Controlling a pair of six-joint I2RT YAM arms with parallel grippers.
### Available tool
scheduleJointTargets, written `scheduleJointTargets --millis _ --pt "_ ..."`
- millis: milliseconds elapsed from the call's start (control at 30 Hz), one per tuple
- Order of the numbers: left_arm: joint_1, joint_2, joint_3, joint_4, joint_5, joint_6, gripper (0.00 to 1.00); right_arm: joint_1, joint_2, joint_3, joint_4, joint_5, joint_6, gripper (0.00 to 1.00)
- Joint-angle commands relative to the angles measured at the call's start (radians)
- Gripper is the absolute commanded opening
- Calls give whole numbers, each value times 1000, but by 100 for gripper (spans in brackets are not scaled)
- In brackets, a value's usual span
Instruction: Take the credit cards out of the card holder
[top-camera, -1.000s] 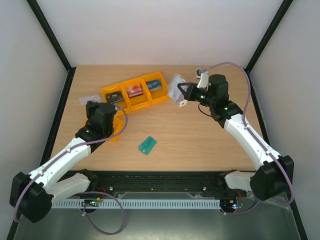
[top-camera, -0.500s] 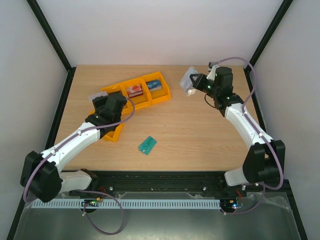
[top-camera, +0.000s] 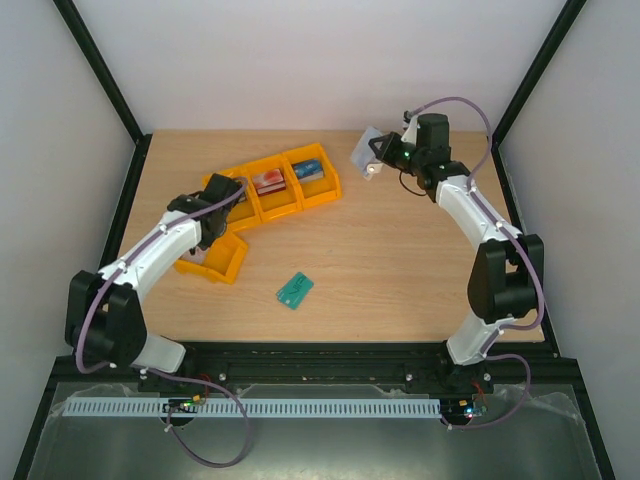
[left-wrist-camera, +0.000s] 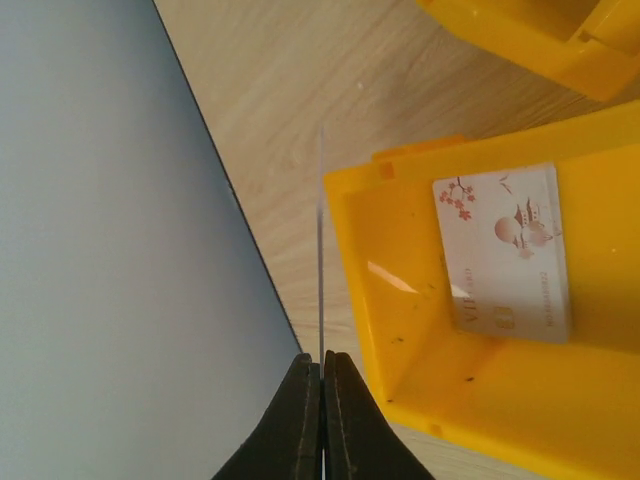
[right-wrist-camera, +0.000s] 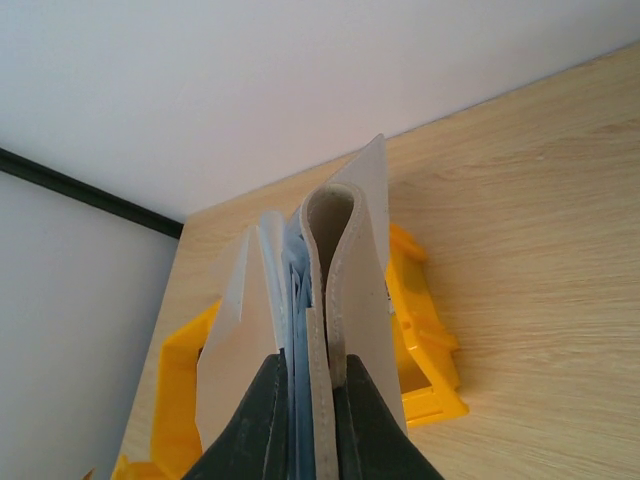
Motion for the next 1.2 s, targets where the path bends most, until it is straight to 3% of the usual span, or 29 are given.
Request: scheduleJointTargets --millis 0,133,267,367,500,633,700,767,833,967,1167 --pt "12 35 60 -147 81 -140 2 -5 -21 42 -12 -45 1 2" --pt "9 23 41 -152 65 -136 2 -5 -52 29 -28 -47 6 2" --pt "6 32 51 -209 152 -177 2 -5 -69 24 -42 -42 9 2" --pt "-48 11 49 -130 -12 -143 2 -4 -97 5 -41 -34 34 2" --pt "-108 -59 -35 217 -318 166 2 -4 -127 -24 -45 -18 28 2" --pt "-111 -140 -103 718 -381 600 2 -5 -126 -28 -51 -29 22 2" --pt "-122 -191 -200 1146 -328 957 2 -5 -125 -31 -47 -40 20 2" --pt "-118 -228 -320 1619 -163 1305 2 -4 -123 -33 -46 -44 18 2" --pt "-103 -231 -389 1893 20 1510 2 -6 -121 -30 -53 -50 -3 2" --pt "-101 -220 -371 2047 166 1595 2 -6 -116 -24 -56 -63 -22 2" --pt "-101 -210 -366 2063 143 1619 2 -5 -104 -14 -55 -77 -25 2"
